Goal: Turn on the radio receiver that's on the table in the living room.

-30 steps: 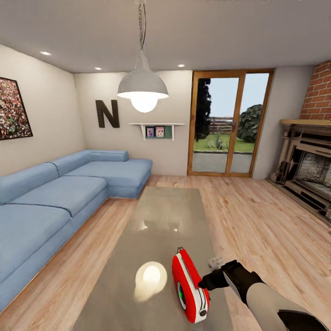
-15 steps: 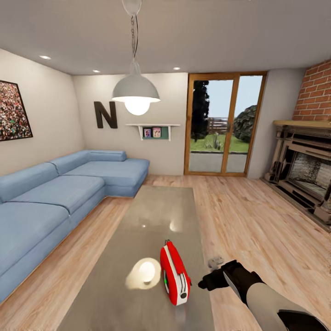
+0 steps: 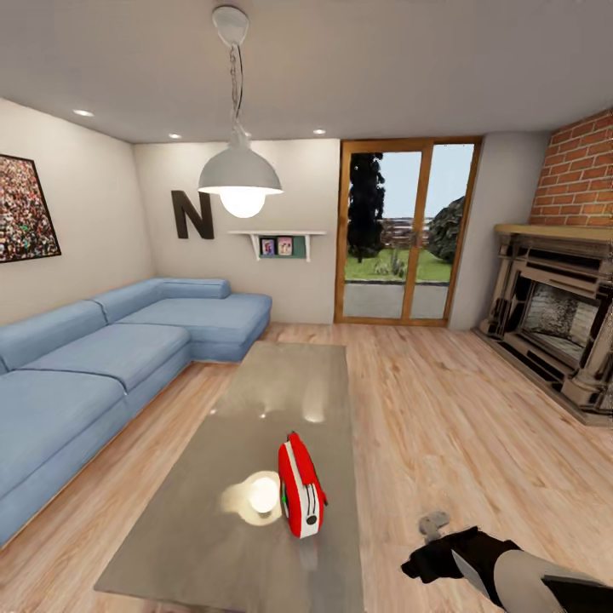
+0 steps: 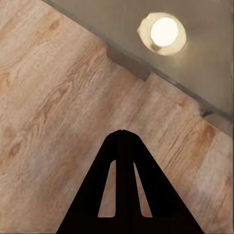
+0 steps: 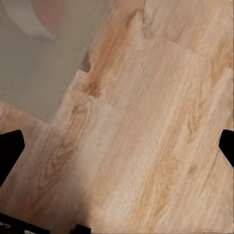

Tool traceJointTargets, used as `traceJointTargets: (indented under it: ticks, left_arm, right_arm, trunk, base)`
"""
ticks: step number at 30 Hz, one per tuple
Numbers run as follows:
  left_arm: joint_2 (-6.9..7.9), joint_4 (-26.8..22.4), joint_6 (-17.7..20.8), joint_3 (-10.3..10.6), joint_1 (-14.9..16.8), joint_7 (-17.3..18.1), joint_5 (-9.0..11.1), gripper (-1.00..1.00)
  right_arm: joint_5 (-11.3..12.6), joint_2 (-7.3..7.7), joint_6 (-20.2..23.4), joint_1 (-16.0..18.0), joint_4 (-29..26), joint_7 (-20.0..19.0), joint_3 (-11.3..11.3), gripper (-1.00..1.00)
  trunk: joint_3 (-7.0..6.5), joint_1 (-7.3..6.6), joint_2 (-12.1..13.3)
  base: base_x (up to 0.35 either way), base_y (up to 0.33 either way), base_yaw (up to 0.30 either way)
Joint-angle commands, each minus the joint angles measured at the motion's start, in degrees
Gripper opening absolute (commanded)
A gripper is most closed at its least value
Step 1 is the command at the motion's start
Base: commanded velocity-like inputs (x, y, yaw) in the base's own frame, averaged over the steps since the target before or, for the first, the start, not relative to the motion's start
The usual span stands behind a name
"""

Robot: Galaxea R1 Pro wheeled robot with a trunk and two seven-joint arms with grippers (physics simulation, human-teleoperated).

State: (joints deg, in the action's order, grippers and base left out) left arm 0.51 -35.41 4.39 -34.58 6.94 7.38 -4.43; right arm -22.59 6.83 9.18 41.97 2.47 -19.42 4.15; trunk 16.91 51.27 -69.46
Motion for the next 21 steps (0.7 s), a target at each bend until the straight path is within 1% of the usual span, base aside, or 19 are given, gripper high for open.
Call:
traceJointTargets:
  ticks: [1, 2, 4, 5, 6, 9, 11, 12, 14, 15, 16, 17, 19, 21]
  left_arm:
    - [0.01, 0.03, 0.0, 0.01, 0.0, 0.0, -0.02, -1.0]
    - [0.01, 0.16, 0.01, 0.07, -0.01, 0.0, -0.07, -1.0]
    - [0.21, 0.79, -0.02, 0.13, 0.0, 0.04, -0.42, -1.0]
    - [0.86, 2.3, -0.1, 0.21, 0.0, 0.11, -1.48, -1.0]
    - [1.65, 4.59, -0.24, 0.25, 0.0, 0.25, -3.18, -1.0]
    - [2.58, 9.32, -1.97, 0.29, 0.0, 0.39, -6.77, -1.0]
    - [2.84, 12.28, -4.72, 0.29, -0.01, 0.37, -8.95, -1.0]
    - [2.91, 13.06, -5.38, 0.29, -0.01, 0.36, -9.46, -1.0]
    - [3.07, 16.35, -7.54, 0.3, 0.0, 0.36, -11.52, -1.0]
    - [3.12, 18.74, -9.06, 0.3, 0.0, 0.35, -13.31, -1.0]
    - [3.15, 20.08, -10.11, 0.3, 0.0, 0.35, -14.53, -1.0]
    - [3.16, 21.95, -11.84, 0.3, -0.01, 0.4, -16.34, -1.0]
    - [3.16, 24.44, -13.82, 0.3, 0.0, 0.43, -18.16, -1.0]
    - [3.07, 25.37, -14.32, 0.3, 0.0, 0.43, -18.59, -1.0]
  right_arm:
    - [0.08, 0.56, -1.57, -0.16, 0.68, 0.45, 0.07, 1.0]
    - [0.17, 1.33, -3.49, -1.49, 1.43, 1.02, 0.1, 1.0]
    - [0.22, 1.55, -4.01, -2.62, 1.63, 1.18, 0.12, 1.0]
    - [0.26, 1.66, -4.34, -3.68, 1.72, 1.56, 0.14, 1.0]
    - [0.42, 1.72, -5.24, -4.75, 1.75, 2.7, 0.18, 1.0]
    - [1.58, 1.76, -9.72, -7.61, 1.82, 7.15, 0.27, 1.0]
    - [2.95, 1.73, -11.84, -9.74, 1.83, 10.0, 0.3, 1.0]
    - [3.26, 1.72, -12.15, -10.28, 1.83, 10.44, 0.31, 1.0]
    - [4.11, 1.7, -12.89, -12.26, 1.84, 11.49, 0.32, 1.0]
    - [4.42, 1.7, -13.18, -13.63, 1.81, 11.86, 0.32, 1.0]
    - [4.54, 1.69, -13.29, -14.47, 1.81, 12.05, 0.33, 1.0]
    - [4.61, 1.66, -13.55, -15.75, 1.79, 12.26, 0.31, 1.0]
    - [4.62, 1.62, -14.59, -17.72, 1.78, 12.88, 0.32, 1.0]
    - [4.6, 1.61, -15.36, -18.63, 1.78, 14.25, 0.33, 1.0]
  trunk:
    - [-0.19, -0.23, 0.42]
    - [-0.37, -0.45, 0.82]
    - [-0.73, -0.89, 1.62]
    - [-0.91, -1.11, 2.02]
    - [-1.09, -1.33, 2.42]
    - [-1.62, -1.98, 3.62]
    - [-1.98, -2.42, 4.43]
    - [-2.16, -2.64, 4.83]
    - [-2.52, -3.08, 5.63]
    - [-2.7, -3.3, 6.03]
    - [-2.88, -3.52, 6.43]
    - [-3.06, -3.74, 6.83]
    - [-3.42, -4.18, 7.63]
    - [-3.78, -4.62, 8.44]
  base:
    - [-0.226, -0.222, 0.0]
    - [-0.231, -0.22, 0.0]
    - [-0.233, -0.219, 0.0]
    - [-0.235, -0.218, 0.0]
    - [-0.236, -0.217, 0.0]
    - [-0.236, -0.217, 0.0]
    - [-0.237, -0.216, 0.0]
    - [-0.237, -0.216, 0.0]
    - [-0.236, -0.216, 0.0]
    - [-0.236, -0.214, 0.0]
    - [-0.236, -0.211, 0.0]
    - [-0.236, -0.205, 0.0]
    - [-0.222, -0.184, 0.0]
    - [-0.137, -0.104, 0.0]
